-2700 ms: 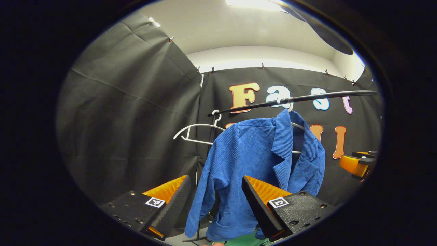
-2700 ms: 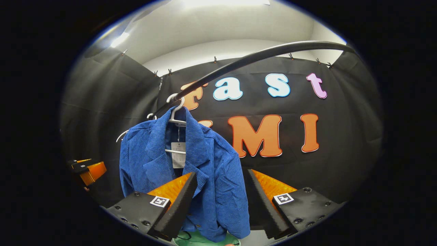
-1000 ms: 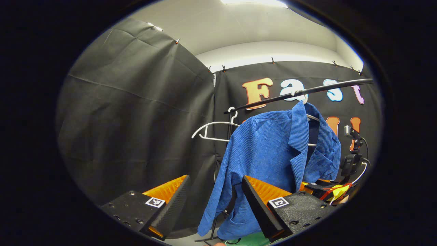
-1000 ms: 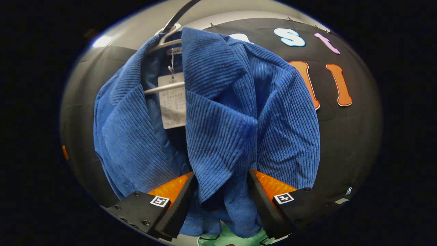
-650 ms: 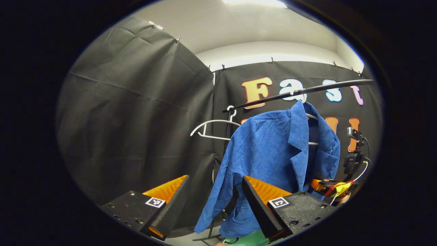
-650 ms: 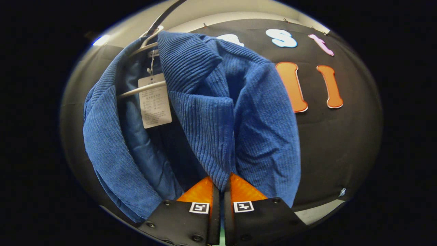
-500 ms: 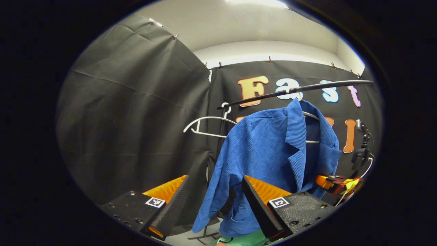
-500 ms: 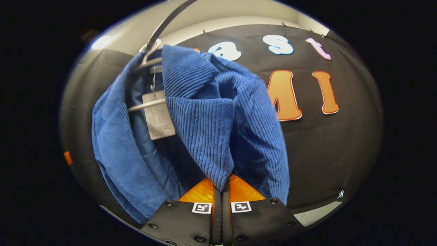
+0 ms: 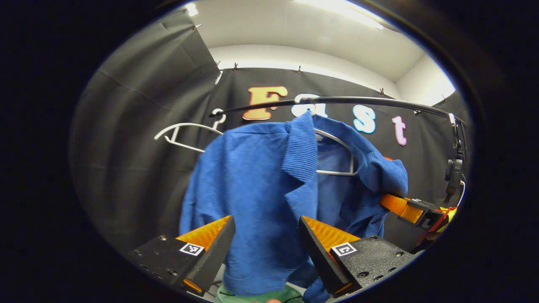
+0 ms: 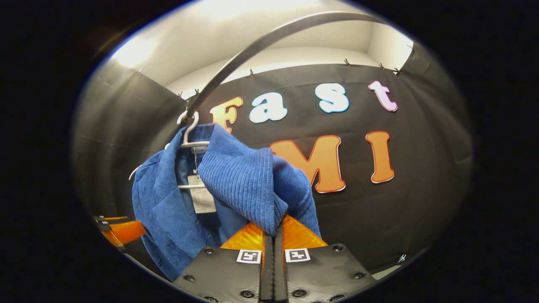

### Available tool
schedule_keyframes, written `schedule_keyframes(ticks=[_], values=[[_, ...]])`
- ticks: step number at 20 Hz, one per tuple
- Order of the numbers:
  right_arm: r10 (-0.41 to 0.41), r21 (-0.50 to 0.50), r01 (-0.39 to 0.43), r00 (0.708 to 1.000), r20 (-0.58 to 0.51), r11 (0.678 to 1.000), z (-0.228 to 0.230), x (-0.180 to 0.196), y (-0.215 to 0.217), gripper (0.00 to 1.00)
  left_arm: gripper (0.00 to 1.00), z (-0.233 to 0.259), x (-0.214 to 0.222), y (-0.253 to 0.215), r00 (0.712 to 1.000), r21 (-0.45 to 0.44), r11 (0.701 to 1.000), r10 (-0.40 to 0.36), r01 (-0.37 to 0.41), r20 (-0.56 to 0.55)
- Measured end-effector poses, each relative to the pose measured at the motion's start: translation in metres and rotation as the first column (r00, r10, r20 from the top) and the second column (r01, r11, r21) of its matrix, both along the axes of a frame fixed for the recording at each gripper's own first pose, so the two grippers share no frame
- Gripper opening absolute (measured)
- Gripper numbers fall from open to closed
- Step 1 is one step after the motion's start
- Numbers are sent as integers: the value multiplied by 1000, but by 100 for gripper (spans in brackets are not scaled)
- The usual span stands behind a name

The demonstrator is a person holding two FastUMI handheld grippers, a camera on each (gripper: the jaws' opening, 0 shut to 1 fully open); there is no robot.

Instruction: Grasp the clothes on the hanger with both hands and then place them into the laundry hamper below.

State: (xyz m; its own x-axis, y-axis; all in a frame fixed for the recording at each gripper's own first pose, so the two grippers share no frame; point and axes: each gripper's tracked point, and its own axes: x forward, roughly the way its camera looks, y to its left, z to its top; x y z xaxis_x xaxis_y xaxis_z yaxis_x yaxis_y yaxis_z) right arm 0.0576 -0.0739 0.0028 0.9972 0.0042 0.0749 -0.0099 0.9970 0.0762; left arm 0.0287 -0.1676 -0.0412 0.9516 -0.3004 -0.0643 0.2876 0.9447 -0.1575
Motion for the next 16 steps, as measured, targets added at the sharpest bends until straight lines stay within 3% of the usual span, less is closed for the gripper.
schedule_keyframes(ticks=[2, 4, 6, 10, 11, 15, 16], values=[[-7, -20, 8, 999, 32, 1000, 8, -3, -7, 4, 92, -2, 2, -30, 997, -60, 996, -72, 72, -1], [-5, -43, 6, 999, 42, 999, 13, -12, -9, 7, 95, -8, 6, -49, 994, -103, 990, -102, 99, -25], [13, -41, -11, 999, 44, 999, 16, -19, -9, 7, 91, -23, 16, -55, 997, -88, 994, -64, 59, -53], [71, 7, -71, 996, 56, 997, 23, -28, -6, 7, 92, -45, 43, -66, 999, -12, 1000, 20, -21, -32], [84, 17, -86, 995, 59, 996, 22, -32, -6, 7, 95, -47, 49, -68, 999, 3, 999, 36, -36, -19], [159, 11, -160, 985, 68, 987, 22, -44, 0, 7, 91, -46, 70, -61, 984, 64, 984, 163, -168, 69], [174, 0, -175, 982, 74, 985, 24, -47, 2, 7, 95, -46, 76, -60, 982, 72, 981, 172, -178, 80]])
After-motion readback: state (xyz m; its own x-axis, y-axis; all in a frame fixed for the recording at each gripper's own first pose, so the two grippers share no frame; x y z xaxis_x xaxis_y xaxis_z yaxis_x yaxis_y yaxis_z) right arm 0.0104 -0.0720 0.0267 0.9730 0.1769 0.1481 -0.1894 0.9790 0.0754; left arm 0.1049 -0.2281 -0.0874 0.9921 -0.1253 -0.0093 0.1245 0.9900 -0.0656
